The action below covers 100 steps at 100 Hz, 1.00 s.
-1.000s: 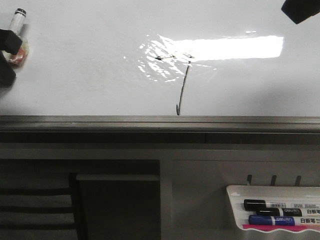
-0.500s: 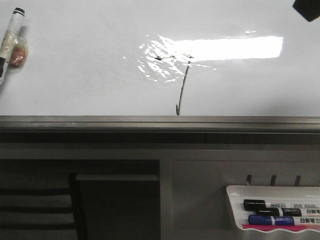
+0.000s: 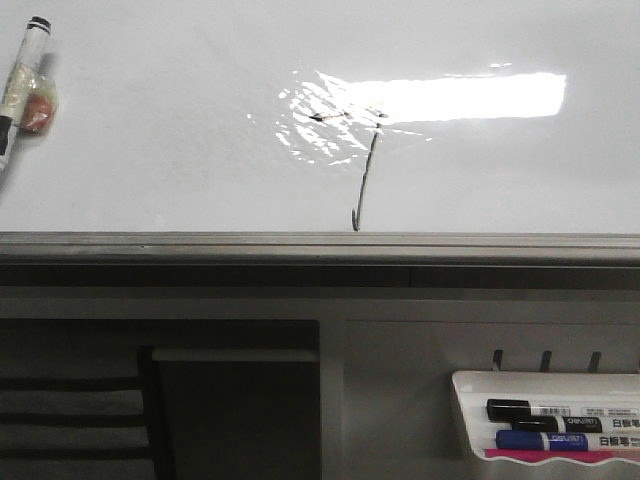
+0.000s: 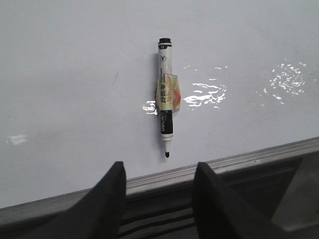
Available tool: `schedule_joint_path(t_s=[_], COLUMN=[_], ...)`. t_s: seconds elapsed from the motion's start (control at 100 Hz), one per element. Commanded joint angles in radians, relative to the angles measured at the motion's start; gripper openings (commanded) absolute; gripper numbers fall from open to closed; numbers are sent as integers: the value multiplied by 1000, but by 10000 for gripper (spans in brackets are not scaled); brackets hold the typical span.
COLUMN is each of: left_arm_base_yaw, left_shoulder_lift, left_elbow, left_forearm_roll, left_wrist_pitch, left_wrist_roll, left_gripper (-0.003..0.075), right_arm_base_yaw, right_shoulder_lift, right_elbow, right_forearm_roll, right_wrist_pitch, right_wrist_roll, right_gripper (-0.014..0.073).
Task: Write number 7 on whiteboard
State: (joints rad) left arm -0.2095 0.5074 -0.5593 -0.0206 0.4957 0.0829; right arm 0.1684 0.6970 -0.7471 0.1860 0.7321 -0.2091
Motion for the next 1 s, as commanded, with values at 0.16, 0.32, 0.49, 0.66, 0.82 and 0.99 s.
schedule_joint_path(t_s=[0.16, 0.32, 0.49, 0.66, 0.82, 0.99], left_arm_base_yaw=[2, 2, 2, 2, 2, 2], left_shoulder_lift=[-73, -73, -73, -73, -73, -73], left_elbow=[134, 155, 155, 155, 155, 155], left_forearm_roll=[-4, -40, -43, -43, -43, -43], left_wrist_pitch=[-249, -289, -291, -291, -291, -291], left_wrist_roll=[-10, -10, -10, -10, -10, -10], left_gripper=[286, 146, -20, -20, -20, -20], right_arm_base_yaw=[-6, -6, -6, -6, -6, -6], right_shoulder_lift=[-183, -213, -211, -211, -211, -211], right_elbow=[179, 206, 206, 206, 206, 206], right_forearm_roll=[-2, -2, -2, -2, -2, -2], right_wrist_pitch=[-342, -331, -313, -276, -275, -275], right_wrist_roll=[9, 9, 9, 9, 9, 9], right_gripper=[300, 78, -38, -46, -46, -46])
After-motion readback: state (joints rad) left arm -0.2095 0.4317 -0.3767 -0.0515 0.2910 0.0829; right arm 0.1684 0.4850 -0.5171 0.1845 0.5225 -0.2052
